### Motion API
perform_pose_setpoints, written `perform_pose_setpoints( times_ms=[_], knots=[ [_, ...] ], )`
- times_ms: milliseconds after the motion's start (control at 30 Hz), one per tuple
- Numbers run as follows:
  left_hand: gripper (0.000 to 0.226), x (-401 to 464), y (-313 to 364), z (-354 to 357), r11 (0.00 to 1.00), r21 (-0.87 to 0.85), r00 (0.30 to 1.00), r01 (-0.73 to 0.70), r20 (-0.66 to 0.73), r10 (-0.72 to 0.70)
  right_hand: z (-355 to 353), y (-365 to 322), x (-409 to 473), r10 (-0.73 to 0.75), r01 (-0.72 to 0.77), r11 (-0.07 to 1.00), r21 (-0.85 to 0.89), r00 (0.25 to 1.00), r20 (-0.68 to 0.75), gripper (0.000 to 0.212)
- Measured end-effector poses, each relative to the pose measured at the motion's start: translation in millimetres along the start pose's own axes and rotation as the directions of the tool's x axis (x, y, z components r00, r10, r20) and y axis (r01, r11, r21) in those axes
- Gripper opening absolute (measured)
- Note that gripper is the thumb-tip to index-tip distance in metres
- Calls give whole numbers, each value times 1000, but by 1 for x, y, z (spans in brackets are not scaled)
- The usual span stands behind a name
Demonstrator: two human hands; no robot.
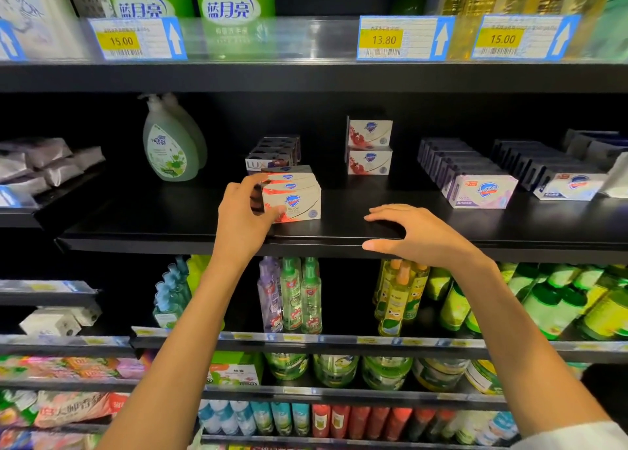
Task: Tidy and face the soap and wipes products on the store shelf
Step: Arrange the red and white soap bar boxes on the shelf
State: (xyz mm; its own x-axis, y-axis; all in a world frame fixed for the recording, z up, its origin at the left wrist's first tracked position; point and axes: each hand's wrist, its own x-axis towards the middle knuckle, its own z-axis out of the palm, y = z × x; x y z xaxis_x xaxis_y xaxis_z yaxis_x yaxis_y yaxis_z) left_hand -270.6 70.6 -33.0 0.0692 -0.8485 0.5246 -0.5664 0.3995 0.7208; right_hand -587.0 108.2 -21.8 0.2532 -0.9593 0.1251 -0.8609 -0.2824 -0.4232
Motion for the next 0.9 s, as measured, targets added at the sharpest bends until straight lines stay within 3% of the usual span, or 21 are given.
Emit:
perform_pose_setpoints(
  times_ms=[200, 300, 367, 433, 533, 667, 900],
  knots=[
    [43, -27, 4, 2, 997, 29, 995, -77, -63, 79, -5, -8, 16, 21, -17, 999, 30, 989, -145, 46],
    [36, -39, 8, 6, 969, 36, 962, -244, 138, 237, -12, -7, 41, 74, -60, 996, 60, 960, -269, 43],
    [47, -41, 8, 9, 941, 52, 890, -334, 346, 297, -15, -6, 62, 171, -116, 976, 186, 933, -316, 45],
    [58, -40, 5, 13, 906, 144, 833, -399, 470, 292, -17, 0, 87, 239, -133, 943, 305, 909, -342, 49],
    [50, -39, 0, 17, 853, 251, 836, -457, 447, 317, -17, 20, 125, 350, -172, 874, 455, 872, -342, 64],
    [45, -37, -4, 19, 870, 249, 864, -426, 398, 309, -17, 37, 158, 472, -228, 786, 574, 822, -320, 83],
    [43, -36, 1, 18, 900, 241, 886, -364, 388, 255, -14, 47, 181, 546, -302, 768, 565, 771, -329, 81]
  ],
)
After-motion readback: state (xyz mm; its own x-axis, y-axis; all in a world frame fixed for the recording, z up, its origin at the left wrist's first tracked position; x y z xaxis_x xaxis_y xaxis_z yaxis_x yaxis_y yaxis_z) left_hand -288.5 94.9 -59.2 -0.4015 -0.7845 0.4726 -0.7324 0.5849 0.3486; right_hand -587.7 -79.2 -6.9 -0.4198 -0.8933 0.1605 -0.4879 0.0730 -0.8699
